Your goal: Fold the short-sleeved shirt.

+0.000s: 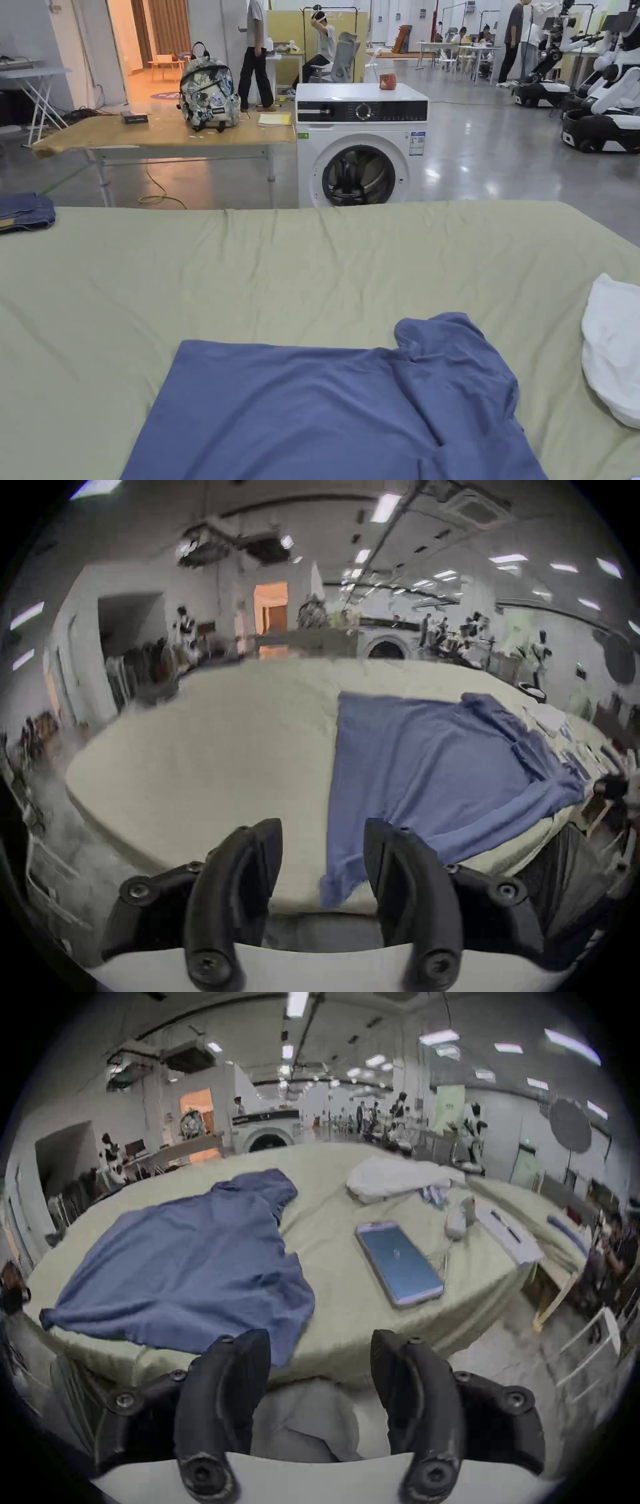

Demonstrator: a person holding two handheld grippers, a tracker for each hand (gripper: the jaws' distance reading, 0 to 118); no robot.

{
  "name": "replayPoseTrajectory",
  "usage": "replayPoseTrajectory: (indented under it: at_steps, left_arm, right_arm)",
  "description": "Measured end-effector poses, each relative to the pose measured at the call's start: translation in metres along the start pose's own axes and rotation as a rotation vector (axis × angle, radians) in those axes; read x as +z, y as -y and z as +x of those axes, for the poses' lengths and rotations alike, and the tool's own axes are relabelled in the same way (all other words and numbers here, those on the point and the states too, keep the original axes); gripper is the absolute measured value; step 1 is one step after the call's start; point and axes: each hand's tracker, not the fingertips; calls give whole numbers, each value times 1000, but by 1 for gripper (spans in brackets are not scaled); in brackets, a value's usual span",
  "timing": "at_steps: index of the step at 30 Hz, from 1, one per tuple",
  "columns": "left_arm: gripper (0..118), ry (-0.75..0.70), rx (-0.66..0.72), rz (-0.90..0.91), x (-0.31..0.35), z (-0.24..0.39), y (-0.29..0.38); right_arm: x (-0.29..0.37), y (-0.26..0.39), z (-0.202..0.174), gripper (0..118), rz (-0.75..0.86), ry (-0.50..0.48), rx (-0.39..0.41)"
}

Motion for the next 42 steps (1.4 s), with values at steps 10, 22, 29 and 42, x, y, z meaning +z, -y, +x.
replayPoseTrajectory:
  at_steps: [10, 22, 29, 42]
  left_arm:
    - [48, 176, 421, 351, -4, 59, -10]
    - [48, 206, 428, 288, -10, 92, 40]
    - [48, 186, 604, 140, -22, 77, 45]
    - [48, 74, 496, 256, -7, 93, 32]
  right_arm:
    - [-6, 3, -62, 66, 351, -99, 122]
    - [-21, 33, -68, 74, 343, 0, 91]
    - [-29, 28, -62, 76, 304, -5, 52]
    - [-23, 25, -62, 90, 358, 11, 13]
